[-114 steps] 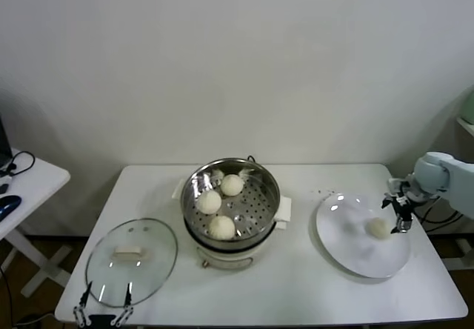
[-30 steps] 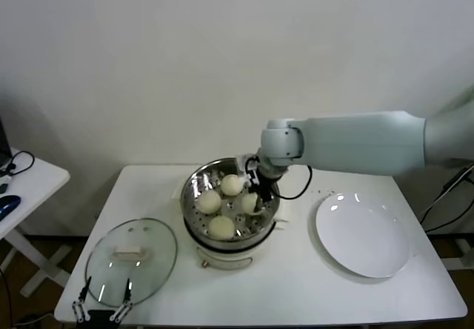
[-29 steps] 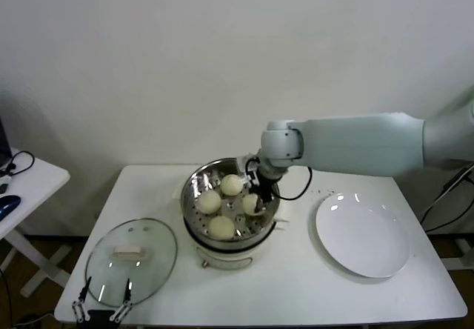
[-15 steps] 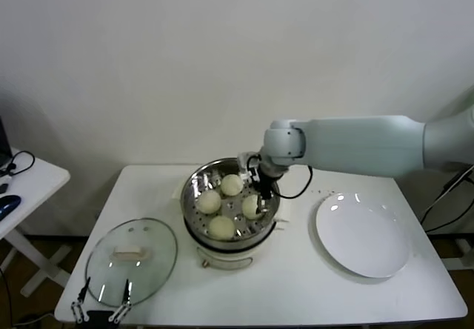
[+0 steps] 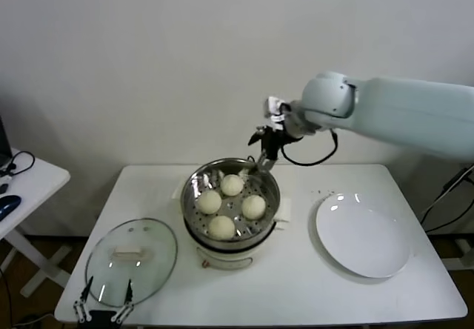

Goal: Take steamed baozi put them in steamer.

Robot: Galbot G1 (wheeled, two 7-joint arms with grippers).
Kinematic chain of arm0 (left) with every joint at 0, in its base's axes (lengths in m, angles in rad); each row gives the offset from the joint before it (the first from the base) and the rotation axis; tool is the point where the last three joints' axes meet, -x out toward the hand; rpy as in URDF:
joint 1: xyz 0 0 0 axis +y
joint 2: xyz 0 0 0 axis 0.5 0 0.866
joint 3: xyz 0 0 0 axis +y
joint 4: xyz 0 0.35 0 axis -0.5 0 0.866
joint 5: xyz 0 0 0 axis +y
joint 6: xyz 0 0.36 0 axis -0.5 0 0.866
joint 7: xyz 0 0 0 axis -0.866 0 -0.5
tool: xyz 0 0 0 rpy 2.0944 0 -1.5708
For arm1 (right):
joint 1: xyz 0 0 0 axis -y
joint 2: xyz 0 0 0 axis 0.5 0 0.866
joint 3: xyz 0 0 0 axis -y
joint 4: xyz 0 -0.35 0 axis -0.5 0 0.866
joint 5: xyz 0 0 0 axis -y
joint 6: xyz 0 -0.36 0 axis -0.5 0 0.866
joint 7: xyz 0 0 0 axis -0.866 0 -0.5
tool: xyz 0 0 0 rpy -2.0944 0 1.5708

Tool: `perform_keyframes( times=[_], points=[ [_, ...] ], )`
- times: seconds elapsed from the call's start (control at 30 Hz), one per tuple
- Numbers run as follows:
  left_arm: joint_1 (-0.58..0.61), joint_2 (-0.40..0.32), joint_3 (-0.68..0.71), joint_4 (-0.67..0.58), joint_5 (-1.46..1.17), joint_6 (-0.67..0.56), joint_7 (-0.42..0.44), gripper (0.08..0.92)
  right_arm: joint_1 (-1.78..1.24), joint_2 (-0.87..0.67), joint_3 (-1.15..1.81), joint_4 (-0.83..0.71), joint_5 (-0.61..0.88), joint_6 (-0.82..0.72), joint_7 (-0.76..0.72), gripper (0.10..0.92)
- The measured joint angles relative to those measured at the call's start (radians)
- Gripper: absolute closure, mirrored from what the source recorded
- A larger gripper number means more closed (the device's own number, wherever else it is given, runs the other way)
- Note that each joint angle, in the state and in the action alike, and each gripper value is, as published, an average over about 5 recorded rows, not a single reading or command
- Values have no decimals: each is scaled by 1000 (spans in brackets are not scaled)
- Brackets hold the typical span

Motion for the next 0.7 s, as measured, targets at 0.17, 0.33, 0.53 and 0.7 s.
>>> perform_keyframes(
  times=[0.17, 0.33, 0.53, 0.7],
  points=[
    [-6, 6, 10, 10, -9, -17, -4, 177, -151, -127, 207, 43, -12, 60, 139, 203],
    [-15, 6, 13, 14, -17, -37, -2, 177, -434, -231, 503, 88, -86, 162, 273, 203],
    [-23, 5, 16, 26, -28, -60, -2, 177, -833, -254, 904, 174, -211, 295, 390, 203],
    [-28, 4, 19, 31, -38, -77, -1, 177, -1164, -173, 1237, 229, -312, 451, 440, 203]
  ],
)
